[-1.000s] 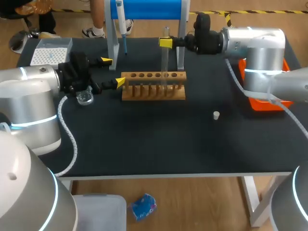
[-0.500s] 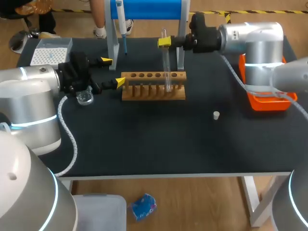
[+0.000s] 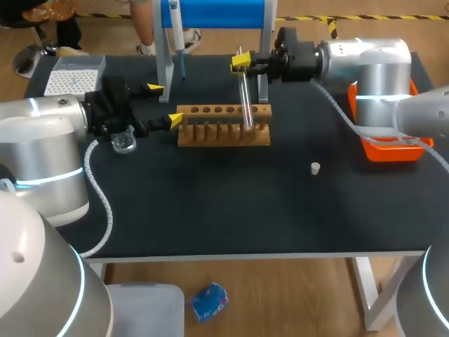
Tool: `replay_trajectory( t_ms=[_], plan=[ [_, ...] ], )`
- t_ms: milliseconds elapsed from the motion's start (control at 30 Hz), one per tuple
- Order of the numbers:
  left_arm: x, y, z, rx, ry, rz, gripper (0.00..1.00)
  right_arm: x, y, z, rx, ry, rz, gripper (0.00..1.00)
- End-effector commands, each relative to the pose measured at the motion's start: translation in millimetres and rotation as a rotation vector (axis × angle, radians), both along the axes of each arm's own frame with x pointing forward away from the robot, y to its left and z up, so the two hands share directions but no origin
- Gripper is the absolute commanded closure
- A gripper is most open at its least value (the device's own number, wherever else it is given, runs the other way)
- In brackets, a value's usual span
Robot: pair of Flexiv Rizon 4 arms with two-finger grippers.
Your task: Invert the test tube, pick up the pipette, mount the tip to pipette, aspirate from beaker and dispense into the tube, eject the tip, return the pipette, and cap with the stopper.
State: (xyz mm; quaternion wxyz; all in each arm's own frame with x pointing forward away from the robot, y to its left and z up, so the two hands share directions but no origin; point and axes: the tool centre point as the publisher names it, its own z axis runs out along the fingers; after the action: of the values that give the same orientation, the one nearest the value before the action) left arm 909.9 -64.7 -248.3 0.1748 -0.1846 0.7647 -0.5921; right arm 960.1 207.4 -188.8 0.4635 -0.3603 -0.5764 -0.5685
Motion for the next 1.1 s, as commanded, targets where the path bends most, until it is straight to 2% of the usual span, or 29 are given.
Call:
replay_trajectory(
  t_ms=[33,67,167,367,567,633,700,767,833,900,967,1100],
  plan=[
    [-1.1,-1.5,-1.2,-0.001,-0.005,0.006,0.00,1.8,0.9,-5.2,-0.002,0.074,0.015,1.00],
    [-1.1,-1.5,-1.2,-0.001,-0.005,0.006,0.00,1.1,1.4,-7.0,0.012,0.131,0.016,1.00],
    [-1.1,-1.5,-1.2,-0.001,-0.005,0.006,0.00,2.0,1.3,-13.2,-0.014,0.168,0.012,1.00],
    [-1.1,-1.5,-1.2,-0.001,-0.005,0.006,0.00,1.6,2.5,-20.3,-0.049,0.185,0.018,1.00],
    [-1.1,-1.5,-1.2,-0.001,-0.005,0.006,0.00,0.9,4.0,-21.8,-0.032,0.252,0.026,1.00],
    [-1.1,-1.5,-1.2,-0.001,-0.005,0.006,0.00,0.8,4.1,-22.7,-0.054,0.252,0.037,1.00],
    [-1.1,-1.5,-1.2,-0.001,-0.005,0.006,0.00,0.5,4.1,-22.7,-0.026,0.296,0.041,1.00],
    [-1.1,-1.5,-1.2,-0.001,-0.005,0.006,0.00,1.0,3.6,-22.7,-0.058,0.277,0.042,1.00],
    [-1.1,-1.5,-1.2,-0.001,-0.005,0.006,0.00,1.8,3.1,-23.3,-0.046,0.313,0.039,1.00],
    [-1.1,-1.5,-1.2,-0.001,-0.005,0.006,0.00,3.1,2.3,-23.9,-0.065,0.300,0.037,1.00],
    [-1.1,-1.5,-1.2,-0.001,-0.005,0.006,0.00,3.1,1.6,-25.0,-0.062,0.330,0.037,1.00],
    [-1.1,-1.5,-1.2,-0.001,-0.005,0.006,0.00,2.7,-0.6,-27.2,-0.081,0.329,0.033,1.00]
  ],
)
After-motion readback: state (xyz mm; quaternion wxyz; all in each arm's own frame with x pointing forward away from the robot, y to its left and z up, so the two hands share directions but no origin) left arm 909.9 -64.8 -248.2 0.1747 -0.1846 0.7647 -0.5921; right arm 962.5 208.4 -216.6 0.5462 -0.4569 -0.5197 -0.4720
